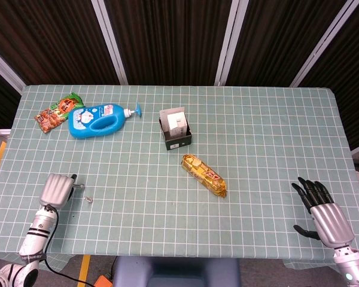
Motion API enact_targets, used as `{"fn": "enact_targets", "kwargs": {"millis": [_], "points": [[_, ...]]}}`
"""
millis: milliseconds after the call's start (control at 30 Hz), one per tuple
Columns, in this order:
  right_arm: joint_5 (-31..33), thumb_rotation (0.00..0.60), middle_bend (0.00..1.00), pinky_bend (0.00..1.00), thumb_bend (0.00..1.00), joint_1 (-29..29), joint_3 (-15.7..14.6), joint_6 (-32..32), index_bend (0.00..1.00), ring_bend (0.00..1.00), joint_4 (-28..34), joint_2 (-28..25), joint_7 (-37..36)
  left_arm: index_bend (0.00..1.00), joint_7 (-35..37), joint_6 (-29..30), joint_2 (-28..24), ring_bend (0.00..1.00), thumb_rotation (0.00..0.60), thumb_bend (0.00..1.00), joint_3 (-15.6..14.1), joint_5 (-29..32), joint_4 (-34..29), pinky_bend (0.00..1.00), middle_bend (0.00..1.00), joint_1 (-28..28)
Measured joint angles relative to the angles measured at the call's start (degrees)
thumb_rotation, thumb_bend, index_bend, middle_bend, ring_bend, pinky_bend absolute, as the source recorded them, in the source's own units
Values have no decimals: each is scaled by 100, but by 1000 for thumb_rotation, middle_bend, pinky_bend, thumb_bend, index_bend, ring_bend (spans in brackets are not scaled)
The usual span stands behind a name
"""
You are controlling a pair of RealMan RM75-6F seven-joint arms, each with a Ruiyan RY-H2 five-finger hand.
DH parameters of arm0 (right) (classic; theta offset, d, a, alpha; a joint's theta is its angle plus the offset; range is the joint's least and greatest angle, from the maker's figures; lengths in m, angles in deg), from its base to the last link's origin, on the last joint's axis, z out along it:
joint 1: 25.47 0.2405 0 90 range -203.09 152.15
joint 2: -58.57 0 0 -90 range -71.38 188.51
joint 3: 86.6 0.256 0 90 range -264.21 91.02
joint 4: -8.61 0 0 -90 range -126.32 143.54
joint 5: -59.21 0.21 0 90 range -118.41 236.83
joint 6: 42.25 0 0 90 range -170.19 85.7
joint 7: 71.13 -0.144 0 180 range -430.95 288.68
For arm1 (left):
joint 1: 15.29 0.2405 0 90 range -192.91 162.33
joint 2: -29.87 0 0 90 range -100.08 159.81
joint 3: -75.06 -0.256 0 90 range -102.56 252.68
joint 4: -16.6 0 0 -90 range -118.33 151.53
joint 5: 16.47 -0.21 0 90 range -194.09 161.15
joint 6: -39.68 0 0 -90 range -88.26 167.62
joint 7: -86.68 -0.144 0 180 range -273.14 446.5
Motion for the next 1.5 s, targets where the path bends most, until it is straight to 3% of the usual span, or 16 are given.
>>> {"fn": "enact_targets", "kwargs": {"millis": [600,933,1500], "points": [[-1,600,0,0,149,-16,-7,-15,0,0,43,-44,-9,523,-3380,-47,-123,1000,600,414,28,1030,-887,1000,1000,-106],[40,600,0,0,149,-30,11,-24,0,0,74,-46,-11,492,-3678,-73,-11,1000,600,417,-49,1247,-863,1000,1000,-202],[67,600,0,0,149,-37,18,-5,0,0,107,-60,-1,448,-3511,27,3,1000,600,418,-134,1098,-919,1000,1000,-330]]}}
